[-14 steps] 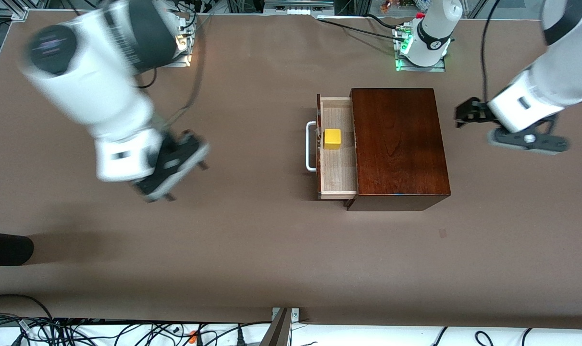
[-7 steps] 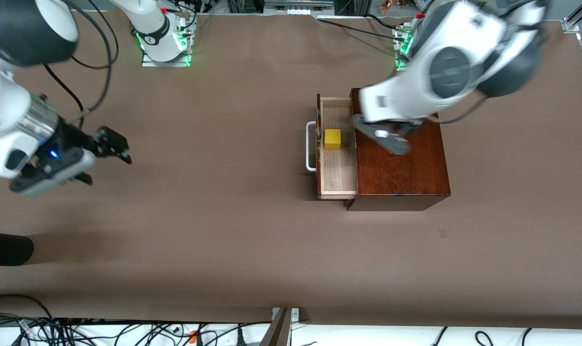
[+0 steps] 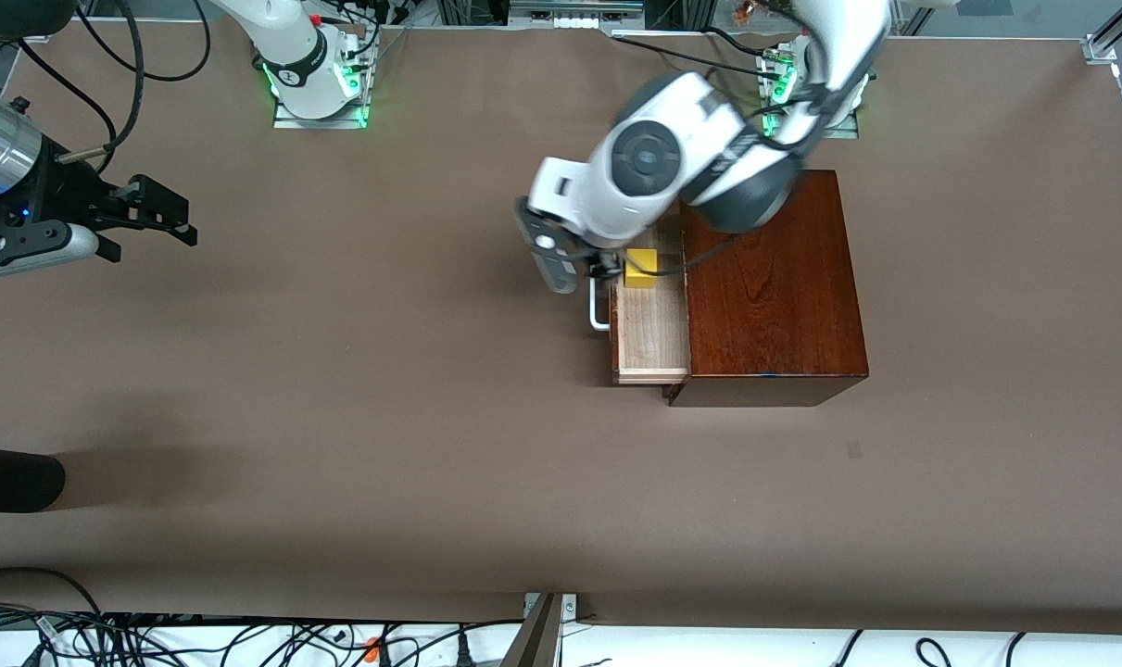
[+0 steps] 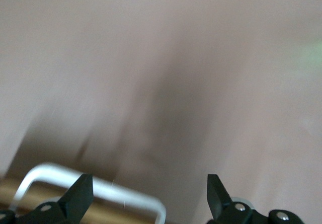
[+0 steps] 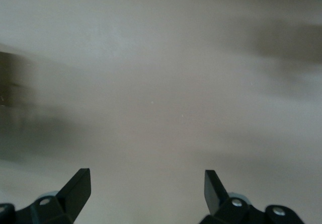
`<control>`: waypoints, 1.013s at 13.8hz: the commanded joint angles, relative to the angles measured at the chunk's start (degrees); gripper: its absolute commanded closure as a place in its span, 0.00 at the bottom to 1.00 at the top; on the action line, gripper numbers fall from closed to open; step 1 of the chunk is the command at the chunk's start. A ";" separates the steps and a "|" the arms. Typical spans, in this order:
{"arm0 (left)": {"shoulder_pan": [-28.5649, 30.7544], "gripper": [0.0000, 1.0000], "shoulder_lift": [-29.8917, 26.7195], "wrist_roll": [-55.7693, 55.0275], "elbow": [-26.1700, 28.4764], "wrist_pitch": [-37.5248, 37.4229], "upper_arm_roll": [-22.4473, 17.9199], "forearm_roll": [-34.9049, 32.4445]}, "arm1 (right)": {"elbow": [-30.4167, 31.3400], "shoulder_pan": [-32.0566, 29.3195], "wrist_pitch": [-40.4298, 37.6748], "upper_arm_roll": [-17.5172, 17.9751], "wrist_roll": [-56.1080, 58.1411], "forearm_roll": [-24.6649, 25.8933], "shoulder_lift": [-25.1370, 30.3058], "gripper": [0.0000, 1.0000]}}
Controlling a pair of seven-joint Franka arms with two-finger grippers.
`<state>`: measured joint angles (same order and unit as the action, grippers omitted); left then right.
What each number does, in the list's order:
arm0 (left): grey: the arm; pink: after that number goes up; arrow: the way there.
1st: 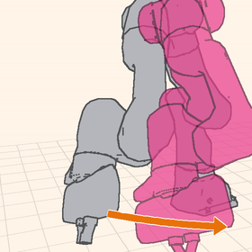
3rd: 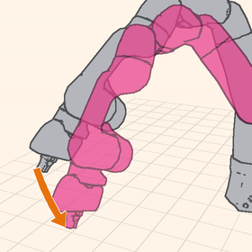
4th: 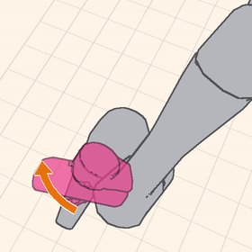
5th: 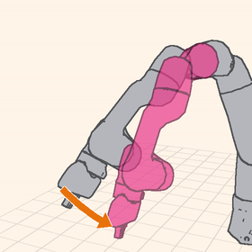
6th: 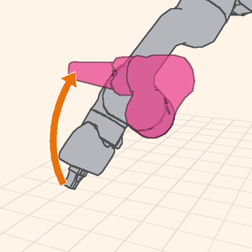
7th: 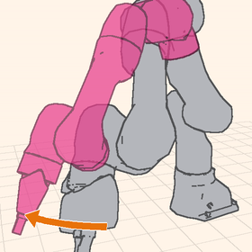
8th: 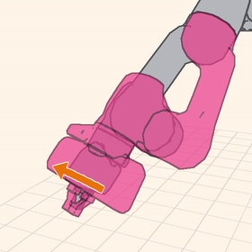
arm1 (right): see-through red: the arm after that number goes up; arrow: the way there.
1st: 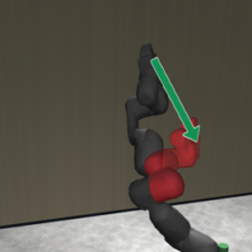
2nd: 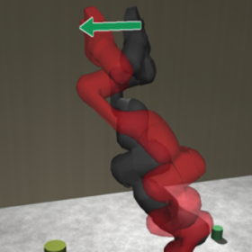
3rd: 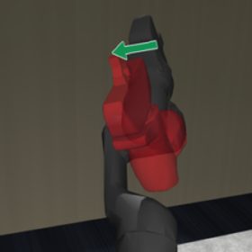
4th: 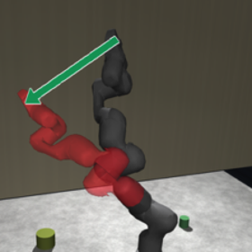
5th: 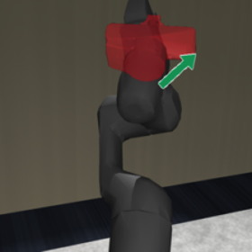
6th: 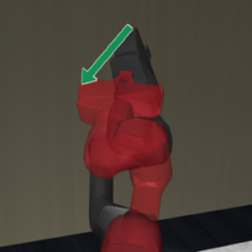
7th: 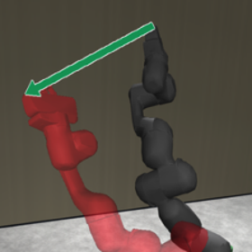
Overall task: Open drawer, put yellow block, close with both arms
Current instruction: 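Push the drawer shut with the left gripper against its front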
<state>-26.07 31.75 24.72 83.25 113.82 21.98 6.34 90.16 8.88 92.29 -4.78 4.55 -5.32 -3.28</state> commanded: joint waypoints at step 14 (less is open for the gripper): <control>0.04 0.00 3.93 22.73 3.59 3.18 -0.27 -20.75 | -2.54 -0.36 -1.06 0.65 -2.35 5.40 -0.50 0.00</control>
<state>-27.88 37.44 44.90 84.61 118.08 21.45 -13.35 88.61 8.91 91.60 -4.59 2.95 -0.61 -3.46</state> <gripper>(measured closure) 0.000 0.000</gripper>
